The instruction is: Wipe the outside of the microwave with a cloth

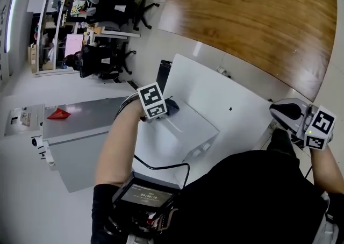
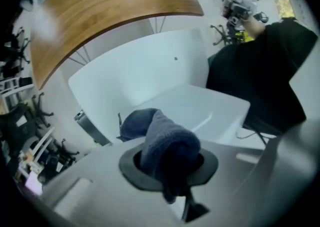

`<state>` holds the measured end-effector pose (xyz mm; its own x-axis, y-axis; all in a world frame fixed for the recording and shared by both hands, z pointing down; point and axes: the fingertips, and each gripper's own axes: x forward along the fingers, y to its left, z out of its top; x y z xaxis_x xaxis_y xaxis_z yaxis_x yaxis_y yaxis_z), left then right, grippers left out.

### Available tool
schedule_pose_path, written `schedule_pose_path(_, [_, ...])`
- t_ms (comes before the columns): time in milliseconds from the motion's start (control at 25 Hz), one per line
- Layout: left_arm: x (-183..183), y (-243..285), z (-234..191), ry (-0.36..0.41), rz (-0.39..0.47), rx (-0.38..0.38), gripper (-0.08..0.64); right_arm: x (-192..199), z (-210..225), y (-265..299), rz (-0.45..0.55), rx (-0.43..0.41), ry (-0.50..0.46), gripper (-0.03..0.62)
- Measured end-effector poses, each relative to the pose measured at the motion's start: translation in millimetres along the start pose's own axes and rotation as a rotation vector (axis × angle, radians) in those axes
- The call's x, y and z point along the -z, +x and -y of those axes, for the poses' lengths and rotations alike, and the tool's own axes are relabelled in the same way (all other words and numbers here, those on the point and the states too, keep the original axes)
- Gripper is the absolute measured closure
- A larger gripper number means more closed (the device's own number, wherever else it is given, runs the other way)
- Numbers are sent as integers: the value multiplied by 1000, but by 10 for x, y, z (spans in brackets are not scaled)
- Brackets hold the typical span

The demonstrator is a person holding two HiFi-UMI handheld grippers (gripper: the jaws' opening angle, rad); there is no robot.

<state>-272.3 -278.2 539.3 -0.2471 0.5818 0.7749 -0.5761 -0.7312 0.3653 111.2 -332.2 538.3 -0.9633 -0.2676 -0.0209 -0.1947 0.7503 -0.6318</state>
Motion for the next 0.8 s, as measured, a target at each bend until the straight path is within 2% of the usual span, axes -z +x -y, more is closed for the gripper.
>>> schedule_pose_path(120, [-266,35,649,133,30,64,509,-83,-13,51,1,-11,-7,588])
schedule_pose_path(280, [-747,164,1671,324,139,232,511,-152,-61,189,-3,-54,-22,588])
schedule_pose_path(360, [-832,221,1905,405,132,241,509,-179,-113,247,-1,-71,-29,588])
schedule_pose_path(400, [-844,200,1906,416,137,230,509,-195,-128,262,0,-77,-32,588])
schedule_pose_path(440, [-842,127,1828,402,158,212,508,-210,-130,270,-1,-80,-33,588])
schedule_pose_path(520, [-719,-139,1417,303,191,127,508,-237,-105,271,-4,-82,-34,588])
schedule_pose_path(640, [-131,-504,420,76,93,-89,508,-239,-73,275,-10,-81,-30,588])
schedule_pose_path(720, [220,-578,-230,-8,28,-226,508,-214,-77,292,-15,-85,-27,588])
schedule_pose_path(800, [524,-460,-571,-67,-43,-258,508,-188,-80,305,-17,-89,-22,588])
